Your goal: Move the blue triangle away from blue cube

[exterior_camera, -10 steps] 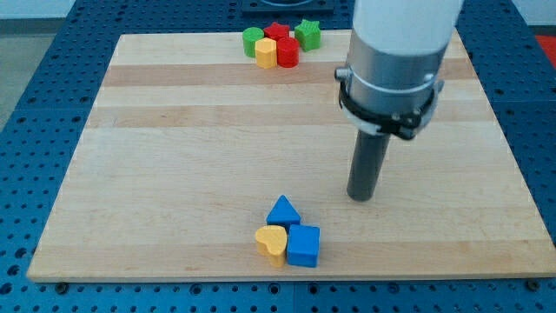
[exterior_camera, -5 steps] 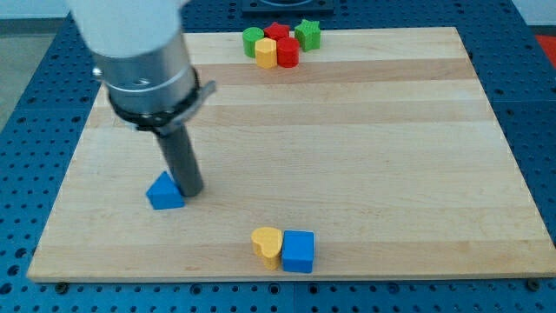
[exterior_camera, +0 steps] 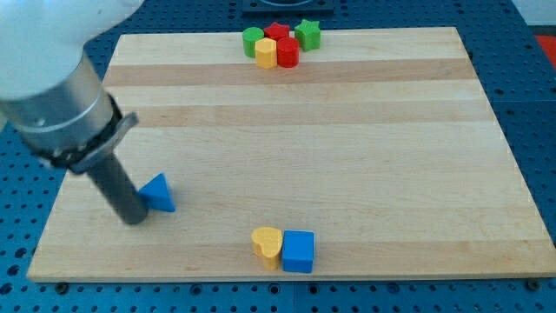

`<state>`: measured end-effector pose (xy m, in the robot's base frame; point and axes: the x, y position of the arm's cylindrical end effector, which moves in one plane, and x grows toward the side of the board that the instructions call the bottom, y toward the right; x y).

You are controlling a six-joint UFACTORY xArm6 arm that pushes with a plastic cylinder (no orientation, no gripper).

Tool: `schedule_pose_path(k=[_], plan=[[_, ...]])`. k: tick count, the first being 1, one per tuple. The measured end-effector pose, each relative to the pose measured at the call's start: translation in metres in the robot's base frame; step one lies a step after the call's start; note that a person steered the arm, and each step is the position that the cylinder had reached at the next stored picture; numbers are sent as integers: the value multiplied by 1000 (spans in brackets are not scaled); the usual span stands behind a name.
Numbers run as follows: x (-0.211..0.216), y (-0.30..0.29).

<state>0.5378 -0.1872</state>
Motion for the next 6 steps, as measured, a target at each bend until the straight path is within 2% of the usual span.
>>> schedule_pose_path(k=[1,2,3,4,5,6], plan=[[-27,72],[-47,119],[-47,116],[-48,83],[-76,81],[-130,136]])
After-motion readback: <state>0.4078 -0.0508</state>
